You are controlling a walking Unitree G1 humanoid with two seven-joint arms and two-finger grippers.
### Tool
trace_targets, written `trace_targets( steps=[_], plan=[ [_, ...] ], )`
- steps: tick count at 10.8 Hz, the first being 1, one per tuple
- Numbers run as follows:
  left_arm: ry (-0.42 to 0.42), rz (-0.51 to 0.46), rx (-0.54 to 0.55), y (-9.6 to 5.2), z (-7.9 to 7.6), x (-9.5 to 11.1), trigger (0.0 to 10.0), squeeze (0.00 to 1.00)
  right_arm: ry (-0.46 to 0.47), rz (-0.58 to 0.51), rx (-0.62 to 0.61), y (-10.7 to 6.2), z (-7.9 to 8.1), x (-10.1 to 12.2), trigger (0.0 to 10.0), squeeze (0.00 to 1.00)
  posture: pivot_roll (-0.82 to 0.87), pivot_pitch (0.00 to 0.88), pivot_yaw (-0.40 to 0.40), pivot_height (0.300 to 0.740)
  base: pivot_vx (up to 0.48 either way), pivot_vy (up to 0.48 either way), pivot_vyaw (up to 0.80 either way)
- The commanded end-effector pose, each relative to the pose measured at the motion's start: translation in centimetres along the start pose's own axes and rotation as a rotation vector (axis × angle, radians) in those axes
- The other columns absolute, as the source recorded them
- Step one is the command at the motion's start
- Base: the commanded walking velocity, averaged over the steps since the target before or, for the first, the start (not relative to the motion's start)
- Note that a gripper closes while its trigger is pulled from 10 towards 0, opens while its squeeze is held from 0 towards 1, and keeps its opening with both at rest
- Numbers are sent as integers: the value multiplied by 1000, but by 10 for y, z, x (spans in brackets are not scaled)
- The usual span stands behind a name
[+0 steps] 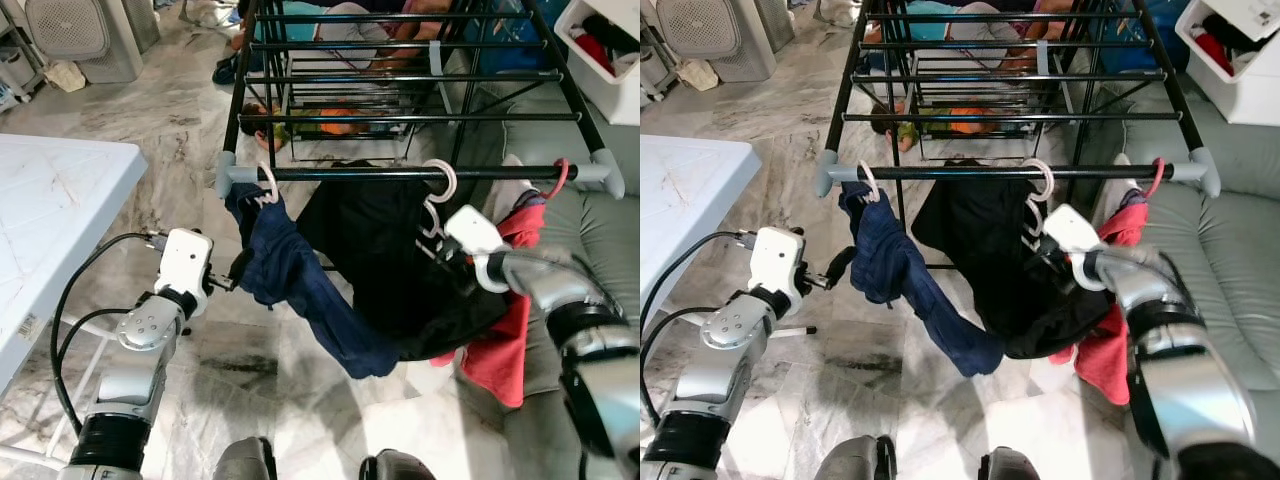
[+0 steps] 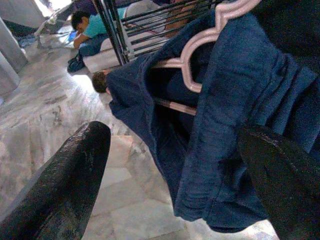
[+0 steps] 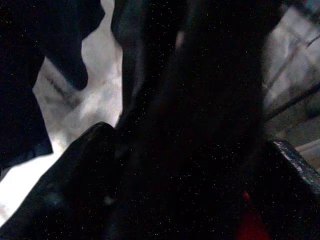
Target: Hang hanger
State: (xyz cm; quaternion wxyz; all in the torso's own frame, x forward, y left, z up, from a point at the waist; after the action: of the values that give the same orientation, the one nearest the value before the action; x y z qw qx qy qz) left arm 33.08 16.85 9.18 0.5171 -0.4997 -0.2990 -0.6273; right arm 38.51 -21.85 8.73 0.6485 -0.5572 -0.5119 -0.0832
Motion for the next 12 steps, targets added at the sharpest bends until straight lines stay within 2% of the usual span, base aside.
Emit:
trace_targets(
  steps=[1, 4, 7, 10, 12],
  plan=[
    [16, 9, 5, 0, 3, -1, 10000, 0, 9, -25, 0, -5, -6, 8, 0, 0, -29, 106, 42, 740, 0, 0, 0],
    [14, 10, 1, 0, -4, -2, 10000, 0, 33, -45, 2, -12, -15, 11, 0, 0, -34, 108, 31, 740, 0, 0, 0],
    [19, 15, 6, -1, 0, -4, 10000, 0, 18, -35, 42, -18, -16, 12, 0, 0, -35, 107, 31, 740, 0, 0, 0],
    [21, 16, 7, 1, -1, -4, 10000, 0, 38, 5, 134, -23, -12, -5, 0, 0, -46, 108, 31, 740, 0, 0, 0],
    [22, 14, 2, 3, -2, -3, 10000, 0, 46, 19, 195, -21, -2, -11, 0, 0, -48, 104, 39, 740, 0, 0, 0]
  ],
)
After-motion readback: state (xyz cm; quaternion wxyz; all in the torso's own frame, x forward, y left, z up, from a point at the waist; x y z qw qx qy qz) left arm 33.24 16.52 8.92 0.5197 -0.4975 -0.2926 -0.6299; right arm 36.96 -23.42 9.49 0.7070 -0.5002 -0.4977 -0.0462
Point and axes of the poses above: a point about 5 cm out from each wrist's last joint towards the gripper, its own y axis pointing out of the wrist towards the gripper, its own x axis along the axis of the wrist's last joint, z = x × y, the point moved 4 cm from there along y, pointing out of the wrist towards the gripper, and after that the axes turned 8 degrees about y, right-handed, at the moved point
